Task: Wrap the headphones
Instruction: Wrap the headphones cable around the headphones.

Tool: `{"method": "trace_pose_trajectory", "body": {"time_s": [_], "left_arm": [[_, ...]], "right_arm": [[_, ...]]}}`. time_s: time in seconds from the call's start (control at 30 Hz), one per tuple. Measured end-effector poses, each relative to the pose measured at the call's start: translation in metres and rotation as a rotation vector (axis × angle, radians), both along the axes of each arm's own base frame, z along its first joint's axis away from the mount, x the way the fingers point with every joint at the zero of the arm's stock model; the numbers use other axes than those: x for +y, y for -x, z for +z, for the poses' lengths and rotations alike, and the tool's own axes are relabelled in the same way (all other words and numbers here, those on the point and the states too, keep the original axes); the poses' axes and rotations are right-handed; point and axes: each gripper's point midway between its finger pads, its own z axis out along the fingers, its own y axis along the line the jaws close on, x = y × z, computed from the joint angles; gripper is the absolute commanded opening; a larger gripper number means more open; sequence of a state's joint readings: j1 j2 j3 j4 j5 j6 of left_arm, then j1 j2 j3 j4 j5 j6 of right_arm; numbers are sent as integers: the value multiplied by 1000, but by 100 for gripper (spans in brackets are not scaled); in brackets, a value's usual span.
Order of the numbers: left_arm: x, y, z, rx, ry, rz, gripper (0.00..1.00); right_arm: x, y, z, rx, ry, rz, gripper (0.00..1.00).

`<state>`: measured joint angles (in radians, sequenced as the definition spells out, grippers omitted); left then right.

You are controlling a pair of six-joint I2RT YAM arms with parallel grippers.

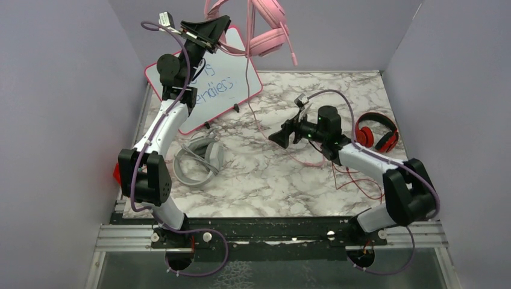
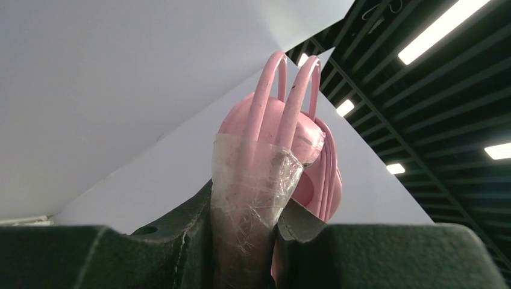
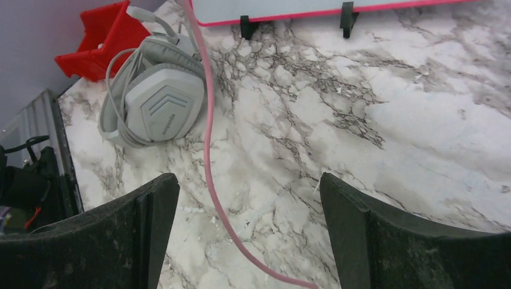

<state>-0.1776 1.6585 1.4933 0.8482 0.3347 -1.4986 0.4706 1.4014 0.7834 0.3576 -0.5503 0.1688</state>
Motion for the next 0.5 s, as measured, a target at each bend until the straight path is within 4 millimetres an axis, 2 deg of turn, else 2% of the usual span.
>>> {"method": "trace_pose_trajectory", "body": {"time_s": [0.1,0.27,0.33,0.4,0.43,0.47,0.5], "left_arm": [[-2,1,-1,5,-2,-16,0],[-4,3,-1,5,-7,-28,0],[-4,3,-2,5,-10,-32,0],[-5,4,-3,8,-14,-40,0],[-6,4,-3,8,-15,-43,0],[-6,5,-3,9,-15,-47,0],[-6,6,-2,9,-15,-50,0]], "right_arm": [[9,-11,-22,48,-44,49,88],[31,-1,-38,98,-108,214,81],[36,5,-39,111,-132,272,71],[39,7,-43,122,-140,296,56],[39,7,-45,127,-142,298,40],[39,7,-47,138,-143,296,33],[39,6,-49,141,-144,294,31]]}}
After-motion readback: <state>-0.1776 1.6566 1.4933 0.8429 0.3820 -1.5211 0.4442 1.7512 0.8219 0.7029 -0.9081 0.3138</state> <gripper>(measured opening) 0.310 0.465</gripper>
